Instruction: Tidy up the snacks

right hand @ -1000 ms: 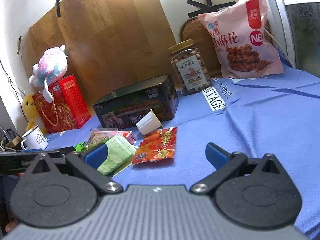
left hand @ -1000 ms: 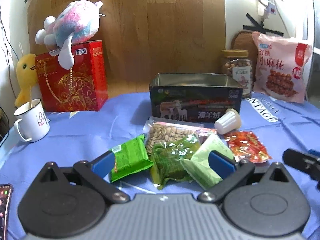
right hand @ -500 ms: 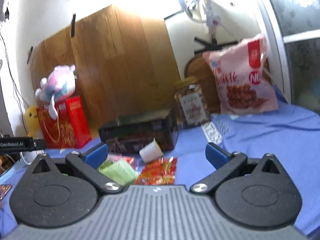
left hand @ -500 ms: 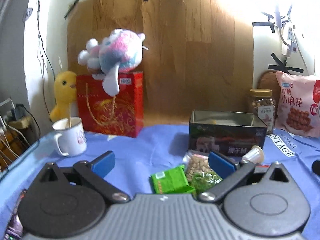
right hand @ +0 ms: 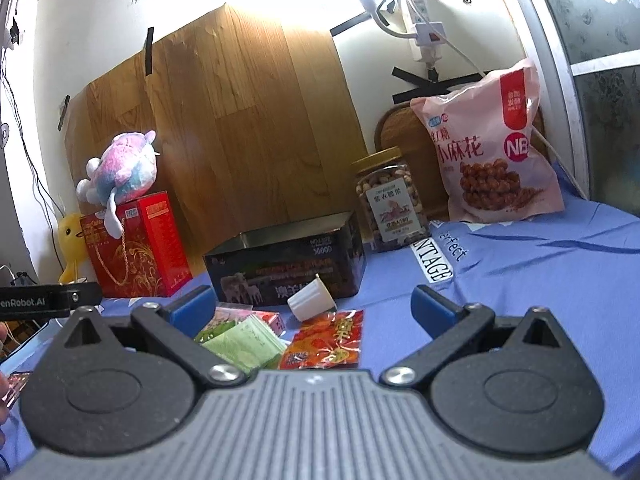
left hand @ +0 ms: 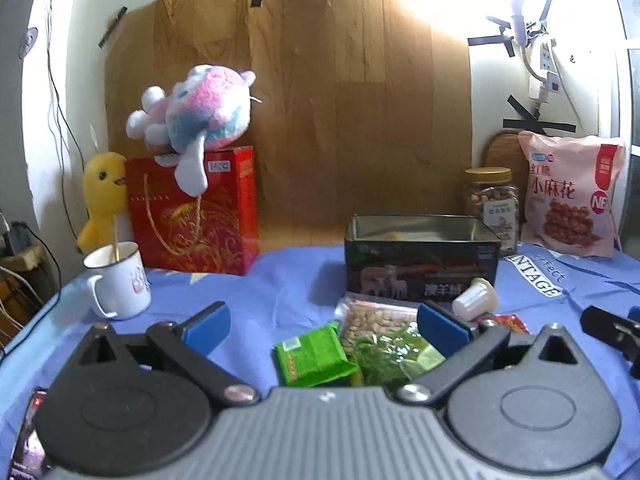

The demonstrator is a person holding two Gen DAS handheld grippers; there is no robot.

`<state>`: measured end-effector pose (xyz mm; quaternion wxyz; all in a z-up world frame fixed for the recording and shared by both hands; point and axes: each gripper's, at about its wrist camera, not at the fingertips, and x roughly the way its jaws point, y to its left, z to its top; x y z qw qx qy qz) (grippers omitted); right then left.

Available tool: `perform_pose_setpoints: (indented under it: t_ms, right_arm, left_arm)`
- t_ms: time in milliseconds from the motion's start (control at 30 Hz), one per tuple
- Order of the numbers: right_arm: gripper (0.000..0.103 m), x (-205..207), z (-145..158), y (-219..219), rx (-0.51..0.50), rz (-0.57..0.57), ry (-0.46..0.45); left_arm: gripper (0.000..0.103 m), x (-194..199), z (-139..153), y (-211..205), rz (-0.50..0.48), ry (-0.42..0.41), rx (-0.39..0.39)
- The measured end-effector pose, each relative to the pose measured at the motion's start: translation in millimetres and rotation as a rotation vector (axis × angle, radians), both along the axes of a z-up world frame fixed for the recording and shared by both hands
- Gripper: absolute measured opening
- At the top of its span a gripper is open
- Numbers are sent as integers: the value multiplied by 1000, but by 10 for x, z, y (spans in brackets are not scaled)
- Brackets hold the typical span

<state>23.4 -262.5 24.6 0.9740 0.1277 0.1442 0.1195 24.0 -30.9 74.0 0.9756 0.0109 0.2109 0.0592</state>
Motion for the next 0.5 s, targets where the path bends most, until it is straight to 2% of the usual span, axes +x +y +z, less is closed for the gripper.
perform_pose_setpoints:
  t_ms: [267,367,500]
  right_arm:
    - [103,31,-23,-1,2,3,21]
    - [103,48,-38,-4,4,4,30]
    - [103,78,-55,-12,3,4,48]
  left_arm:
    - [103,58,-33,-8,-28,38,-42]
    - [103,55,-67,-21,-39,27,-49]
    - [103,149,-152,-32,-28,76,-45]
